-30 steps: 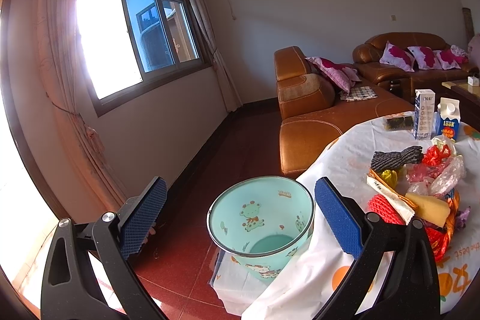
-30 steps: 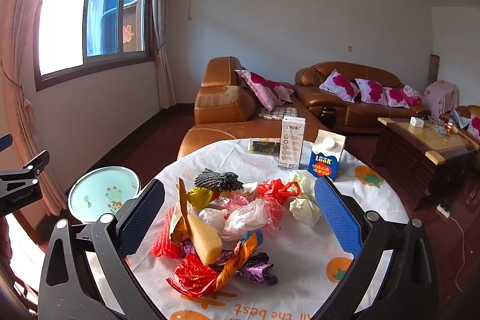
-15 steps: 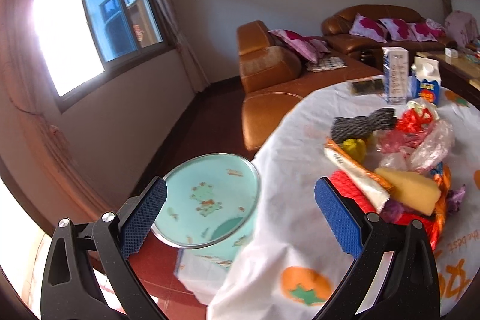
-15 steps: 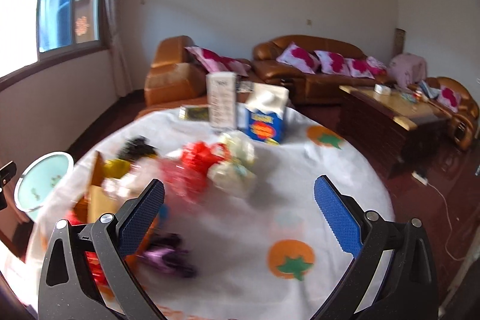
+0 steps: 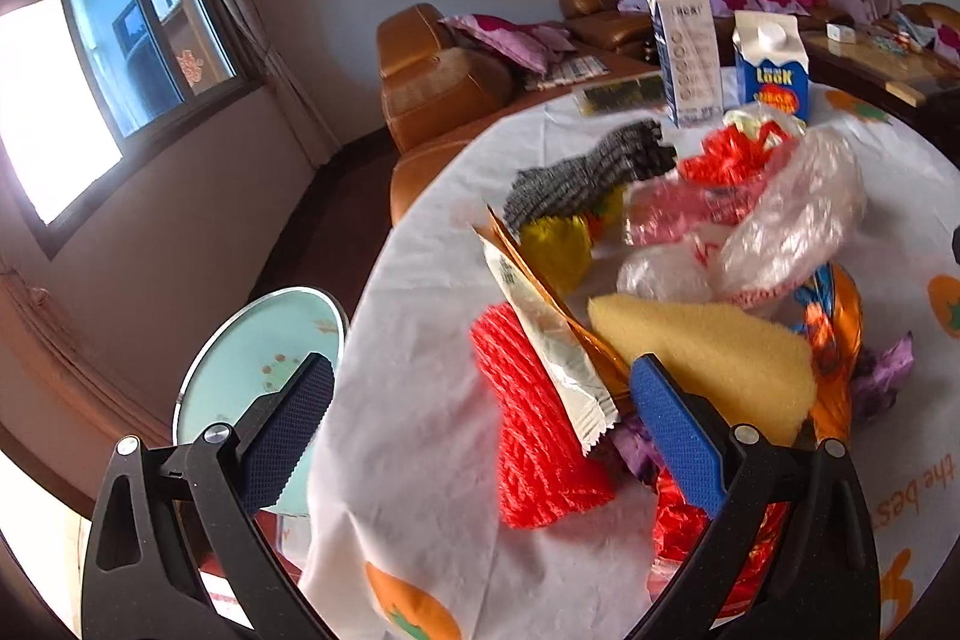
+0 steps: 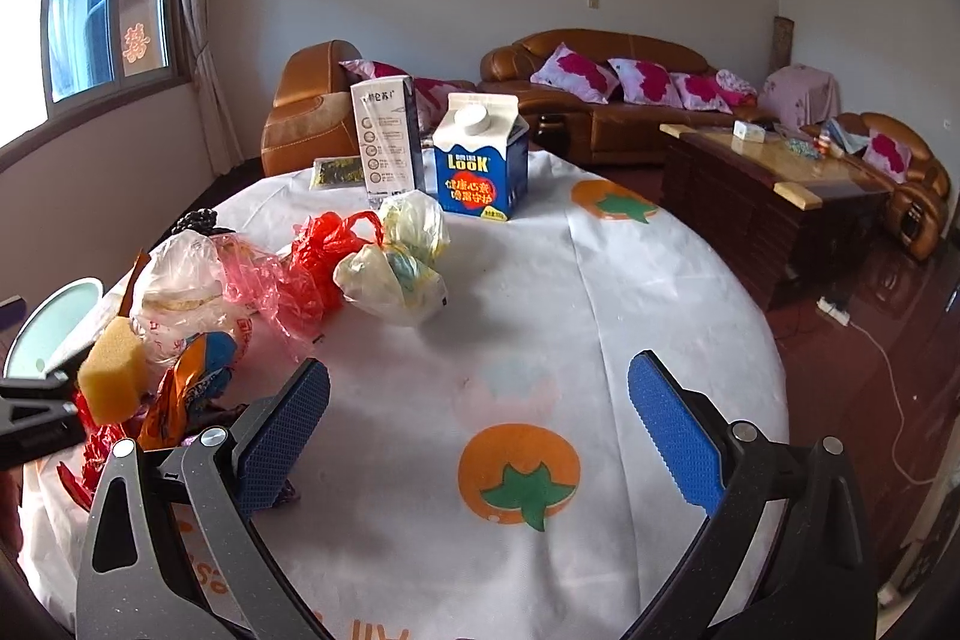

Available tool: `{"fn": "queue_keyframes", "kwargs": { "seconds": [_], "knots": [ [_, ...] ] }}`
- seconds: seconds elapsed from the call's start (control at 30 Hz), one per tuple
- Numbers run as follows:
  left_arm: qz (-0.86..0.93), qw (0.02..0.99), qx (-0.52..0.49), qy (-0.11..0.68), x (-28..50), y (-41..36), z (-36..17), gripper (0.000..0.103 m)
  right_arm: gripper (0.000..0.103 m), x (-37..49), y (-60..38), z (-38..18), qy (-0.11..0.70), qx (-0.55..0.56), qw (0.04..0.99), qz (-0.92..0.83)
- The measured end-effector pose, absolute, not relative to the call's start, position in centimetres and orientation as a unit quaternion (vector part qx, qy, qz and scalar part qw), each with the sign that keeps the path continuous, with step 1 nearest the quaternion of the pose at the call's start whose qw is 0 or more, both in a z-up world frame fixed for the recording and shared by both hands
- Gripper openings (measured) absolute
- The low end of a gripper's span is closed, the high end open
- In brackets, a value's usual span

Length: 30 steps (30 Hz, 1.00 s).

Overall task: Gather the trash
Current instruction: 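Grasp the orange wrapper strip with the left tool while the right tool grasps the yellow-white plastic bag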

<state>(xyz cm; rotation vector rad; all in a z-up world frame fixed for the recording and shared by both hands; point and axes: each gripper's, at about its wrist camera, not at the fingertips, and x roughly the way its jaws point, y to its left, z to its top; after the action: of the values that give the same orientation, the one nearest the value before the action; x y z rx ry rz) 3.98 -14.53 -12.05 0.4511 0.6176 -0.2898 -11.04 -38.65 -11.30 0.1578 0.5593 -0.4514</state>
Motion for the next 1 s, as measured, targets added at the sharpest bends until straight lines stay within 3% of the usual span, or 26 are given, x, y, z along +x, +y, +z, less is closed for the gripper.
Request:
{"fn": "queue_keyframes", "kwargs": {
  "seconds": [0.1,0.17,0.2,0.23,0.33,0.73,1.0],
  "knots": [
    [-0.161,0.913,0.204,0.313,4.4,-14.3,-12.5,0.088,0.098,-11.1,-38.4,-11.2,0.275,0.075,0.933,-0.218],
    [-0.184,0.906,0.195,0.327,4.6,-14.1,-12.7,0.062,0.098,-11.2,-38.5,-11.2,0.275,0.078,0.934,-0.216],
    [-0.199,0.902,0.188,0.334,4.6,-14.0,-12.8,0.055,0.098,-11.2,-38.5,-11.2,0.275,0.08,0.934,-0.215],
    [-0.208,0.898,0.186,0.34,4.6,-14.1,-13.0,0.039,0.098,-11.2,-38.5,-11.2,0.275,0.081,0.934,-0.215],
    [-0.223,0.896,0.182,0.338,4.4,-14.2,-13.0,0.018,0.098,-11.2,-38.5,-11.2,0.274,0.079,0.934,-0.215],
    [-0.223,0.913,0.183,0.289,3.1,-11.8,-9.6,0.006,0.098,-11.0,-38.9,-11.1,0.277,0.087,0.934,-0.208],
    [-0.225,0.918,0.186,0.269,3.1,-11.1,-8.9,0.005,0.097,-8.7,-39.3,-9.7,0.275,0.083,0.937,-0.201]
  ]
}}
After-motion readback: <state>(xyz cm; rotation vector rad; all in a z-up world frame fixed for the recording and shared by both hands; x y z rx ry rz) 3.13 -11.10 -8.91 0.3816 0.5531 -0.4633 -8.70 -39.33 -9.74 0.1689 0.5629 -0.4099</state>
